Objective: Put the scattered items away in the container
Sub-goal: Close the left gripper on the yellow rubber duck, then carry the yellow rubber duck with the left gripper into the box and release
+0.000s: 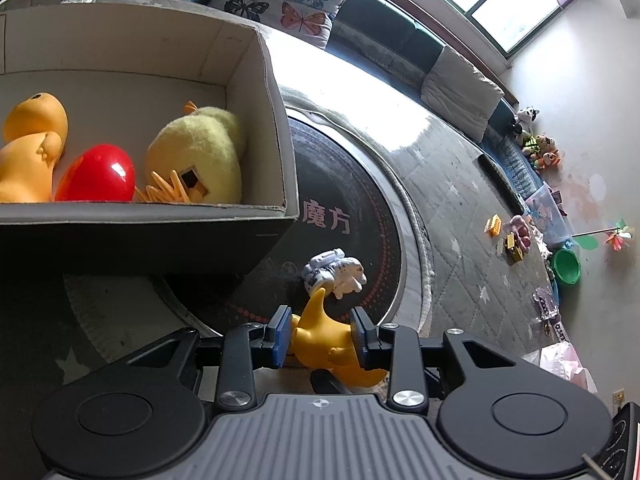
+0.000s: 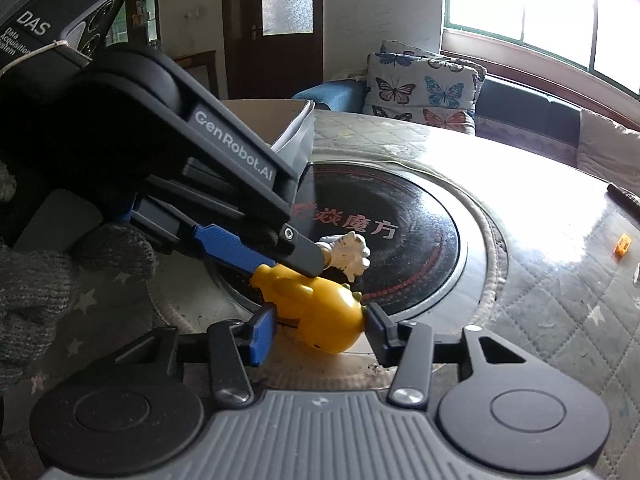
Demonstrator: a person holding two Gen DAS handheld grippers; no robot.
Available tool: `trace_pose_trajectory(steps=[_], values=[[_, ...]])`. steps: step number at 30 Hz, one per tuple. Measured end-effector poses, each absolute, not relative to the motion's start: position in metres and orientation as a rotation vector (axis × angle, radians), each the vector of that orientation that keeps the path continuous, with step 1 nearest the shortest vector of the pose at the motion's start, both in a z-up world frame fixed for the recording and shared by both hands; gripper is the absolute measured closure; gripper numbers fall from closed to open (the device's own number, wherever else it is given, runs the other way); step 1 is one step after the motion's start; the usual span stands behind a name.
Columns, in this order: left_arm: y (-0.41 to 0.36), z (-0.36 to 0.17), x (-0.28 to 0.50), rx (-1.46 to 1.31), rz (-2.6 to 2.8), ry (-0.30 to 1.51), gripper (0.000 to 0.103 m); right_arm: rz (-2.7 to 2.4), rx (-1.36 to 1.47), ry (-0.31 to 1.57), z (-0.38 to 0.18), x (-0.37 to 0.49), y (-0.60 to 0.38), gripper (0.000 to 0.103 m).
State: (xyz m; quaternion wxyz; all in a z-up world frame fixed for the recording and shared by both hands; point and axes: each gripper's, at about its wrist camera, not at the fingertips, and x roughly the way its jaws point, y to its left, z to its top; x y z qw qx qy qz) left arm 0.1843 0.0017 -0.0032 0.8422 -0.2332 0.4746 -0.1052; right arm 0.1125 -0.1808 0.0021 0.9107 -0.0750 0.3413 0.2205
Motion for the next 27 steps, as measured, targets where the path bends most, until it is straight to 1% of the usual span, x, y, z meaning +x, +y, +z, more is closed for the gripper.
trace_pose_trajectory(steps=[2, 4, 6, 13, 20, 27], values=[[0.003, -0.004, 0.186, -0.496, -0.224, 1.001, 0.069, 0.454, -0.156, 0.705, 0.002, 0.112, -0.181, 0.06], [0.002, -0.006, 0.187, -0.496, -0.225, 1.0, 0.069, 0.453, -0.158, 0.706, 0.002, 0.112, -0.181, 0.065], [0.002, -0.008, 0.189, -0.495, -0.226, 1.003, 0.069, 0.45, -0.158, 0.712, 0.001, 0.112, -0.18, 0.067], [0.004, -0.007, 0.187, -0.484, -0.236, 0.991, 0.075, 0.437, -0.156, 0.707, 0.001, 0.107, -0.179, 0.067], [0.01, 0.011, 0.174, -0.501, -0.251, 0.943, 0.075, 0.435, -0.148, 0.666, 0.018, 0.095, -0.178, 0.067], [0.028, 0.048, 0.159, -0.495, -0.243, 0.844, 0.075, 0.456, -0.163, 0.575, 0.047, 0.085, -0.163, 0.067]])
